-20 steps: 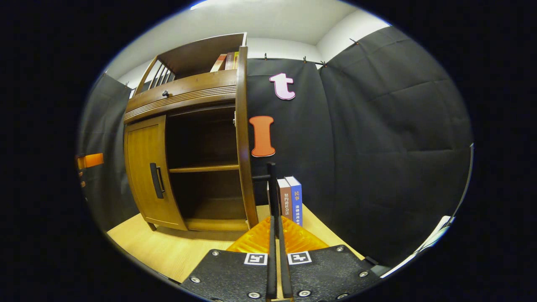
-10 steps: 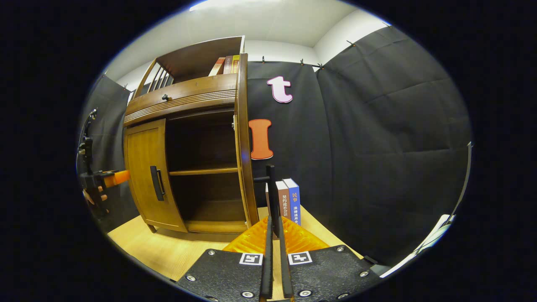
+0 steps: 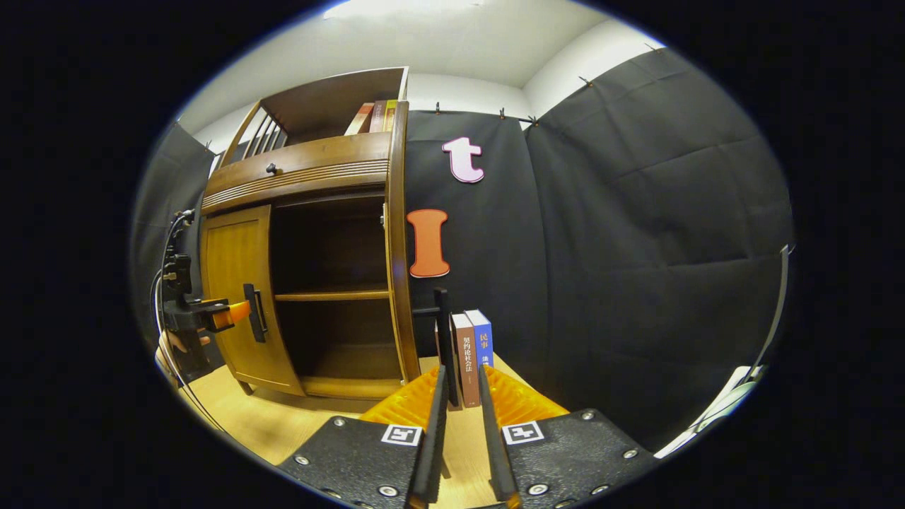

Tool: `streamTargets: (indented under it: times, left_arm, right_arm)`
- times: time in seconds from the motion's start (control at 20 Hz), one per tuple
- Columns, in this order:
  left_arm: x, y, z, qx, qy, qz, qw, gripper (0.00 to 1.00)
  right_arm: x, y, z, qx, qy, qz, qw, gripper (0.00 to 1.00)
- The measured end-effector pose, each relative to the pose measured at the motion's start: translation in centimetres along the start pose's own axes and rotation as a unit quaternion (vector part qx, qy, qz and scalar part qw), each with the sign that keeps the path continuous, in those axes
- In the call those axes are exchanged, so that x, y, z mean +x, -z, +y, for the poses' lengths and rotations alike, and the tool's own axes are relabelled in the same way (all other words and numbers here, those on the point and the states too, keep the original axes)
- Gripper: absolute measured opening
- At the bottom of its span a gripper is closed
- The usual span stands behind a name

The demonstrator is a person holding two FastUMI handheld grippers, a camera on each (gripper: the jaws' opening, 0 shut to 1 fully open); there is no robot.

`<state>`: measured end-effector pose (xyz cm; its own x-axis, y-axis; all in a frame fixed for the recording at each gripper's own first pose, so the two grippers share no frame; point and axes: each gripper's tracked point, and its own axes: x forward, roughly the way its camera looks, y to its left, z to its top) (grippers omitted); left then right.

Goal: Open the right door of the double-door shoe cabinet with the right hand, and open the left door with the left hand.

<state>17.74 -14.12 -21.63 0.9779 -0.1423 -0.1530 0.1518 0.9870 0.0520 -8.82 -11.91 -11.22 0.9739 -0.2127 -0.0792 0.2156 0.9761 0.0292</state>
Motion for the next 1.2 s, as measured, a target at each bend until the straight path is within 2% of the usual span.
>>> streamTargets:
  times: [0.1,0.2,0.25,0.3,0.35,0.4,0.45,0.5,0.55,0.65,0.7,0.8,1.0,1.2]
  left_arm:
    - [0.9,0.6,0.1,0.000,0.000,0.007,1.000,0.96]
    - [1.6,1.3,0.0,-0.001,-0.002,0.016,1.000,0.96]
    - [1.9,1.4,-0.1,-0.001,-0.003,0.019,1.000,0.96]
    - [2.2,1.7,0.1,-0.003,-0.004,0.021,1.000,0.94]
    - [2.3,1.7,0.1,-0.004,-0.003,0.021,1.000,0.92]
    - [2.5,1.8,0.1,-0.006,-0.003,0.021,1.000,0.90]
    - [2.7,1.7,0.0,-0.005,-0.003,0.021,1.000,0.88]
    - [2.9,1.8,0.0,-0.005,-0.002,0.022,1.000,0.86]
    - [2.9,1.9,-0.1,-0.005,0.000,0.023,1.000,0.84]
    - [3.6,2.0,-0.7,-0.011,0.009,0.025,1.000,0.80]
    - [3.6,2.1,-0.8,-0.013,0.009,0.026,1.000,0.78]
    - [4.1,2.1,-1.3,-0.014,0.017,0.027,0.999,0.70]
    - [3.8,2.0,-1.5,-0.011,0.016,0.026,0.999,0.42]
    - [3.4,2.1,-1.5,-0.015,0.010,0.030,0.999,0.35]
  right_arm:
    - [-0.5,-0.3,0.0,-0.003,0.000,-0.002,1.000,0.39]
    - [-0.2,-0.5,0.0,-0.009,0.003,-0.007,1.000,0.72]
    - [-0.3,-0.5,0.0,-0.013,0.003,-0.011,1.000,0.68]
    - [-0.3,-0.7,-0.1,-0.017,0.005,-0.014,1.000,0.70]
    - [-0.3,-0.8,-0.2,-0.018,0.007,-0.017,1.000,0.65]
    - [-0.4,-1.0,-0.3,-0.019,0.009,-0.020,1.000,0.75]
    - [-0.5,-1.0,-0.3,-0.021,0.010,-0.021,1.000,0.76]
    - [-0.3,-0.9,-0.4,-0.021,0.012,-0.021,0.999,0.87]
    - [-0.4,-0.9,-0.5,-0.022,0.012,-0.020,0.999,0.90]
    - [-0.4,-0.8,-0.4,-0.021,0.009,-0.019,1.000,0.70]
    - [-0.5,-0.8,-0.2,-0.020,0.006,-0.020,1.000,0.80]
    - [-0.5,-0.7,-0.3,-0.021,0.004,-0.020,1.000,0.81]
    - [-0.7,-0.7,-0.4,-0.020,0.005,-0.019,1.000,0.82]
    - [-0.9,-0.7,-0.5,-0.018,0.007,-0.017,1.000,0.82]
